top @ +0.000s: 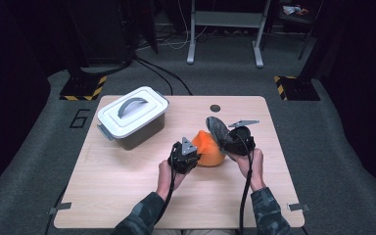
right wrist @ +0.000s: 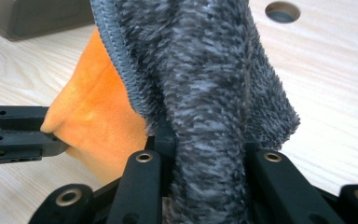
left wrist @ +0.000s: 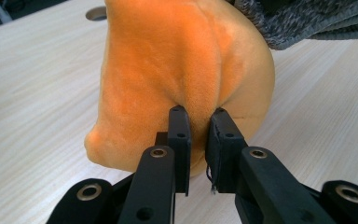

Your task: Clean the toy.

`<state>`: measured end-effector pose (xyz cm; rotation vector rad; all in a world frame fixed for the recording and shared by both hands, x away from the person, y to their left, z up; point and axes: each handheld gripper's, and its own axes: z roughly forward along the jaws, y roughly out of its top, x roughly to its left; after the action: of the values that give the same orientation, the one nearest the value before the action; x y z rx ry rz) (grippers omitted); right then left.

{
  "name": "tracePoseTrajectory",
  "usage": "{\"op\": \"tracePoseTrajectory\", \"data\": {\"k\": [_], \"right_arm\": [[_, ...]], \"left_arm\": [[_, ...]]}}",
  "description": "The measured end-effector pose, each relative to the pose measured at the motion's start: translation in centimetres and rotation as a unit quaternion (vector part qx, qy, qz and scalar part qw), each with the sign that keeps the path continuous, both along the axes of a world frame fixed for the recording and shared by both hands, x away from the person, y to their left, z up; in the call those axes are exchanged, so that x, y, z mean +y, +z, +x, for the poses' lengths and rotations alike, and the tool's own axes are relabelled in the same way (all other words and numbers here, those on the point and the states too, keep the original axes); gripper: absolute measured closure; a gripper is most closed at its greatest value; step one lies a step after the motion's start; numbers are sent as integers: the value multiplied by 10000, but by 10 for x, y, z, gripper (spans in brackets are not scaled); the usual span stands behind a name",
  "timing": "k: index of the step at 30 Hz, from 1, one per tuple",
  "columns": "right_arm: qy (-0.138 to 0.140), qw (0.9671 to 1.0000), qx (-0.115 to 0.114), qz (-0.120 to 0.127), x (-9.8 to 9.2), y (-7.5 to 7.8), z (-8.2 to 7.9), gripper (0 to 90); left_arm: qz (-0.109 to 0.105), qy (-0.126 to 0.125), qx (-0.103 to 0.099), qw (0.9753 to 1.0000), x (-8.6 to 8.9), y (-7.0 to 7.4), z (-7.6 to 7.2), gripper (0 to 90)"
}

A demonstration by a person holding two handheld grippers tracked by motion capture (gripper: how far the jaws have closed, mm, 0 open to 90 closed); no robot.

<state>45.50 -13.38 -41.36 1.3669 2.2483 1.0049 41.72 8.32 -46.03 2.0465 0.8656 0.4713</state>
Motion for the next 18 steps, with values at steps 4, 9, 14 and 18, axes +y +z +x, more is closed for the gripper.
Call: {"op": "tracePoseTrajectory", "data": {"k": [4, 9, 14, 18], "right_arm": [[28, 10000, -15, 14, -1, 1, 2, 715], [174, 9992, -267, 255, 6, 22, -3, 715], [405, 9982, -296, 320, 23, 27, 1, 712], [476, 9983, -169, 288, 28, 16, 9, 707]], "left_arm": [[46, 21, -41, 10000, -1, 0, 2, 800], [43, -12, -69, 10000, -4, 0, 1, 794], [51, -1, -113, 9999, -5, 0, 1, 791], [156, -51, -102, 9998, -6, -1, 1, 783]]}}
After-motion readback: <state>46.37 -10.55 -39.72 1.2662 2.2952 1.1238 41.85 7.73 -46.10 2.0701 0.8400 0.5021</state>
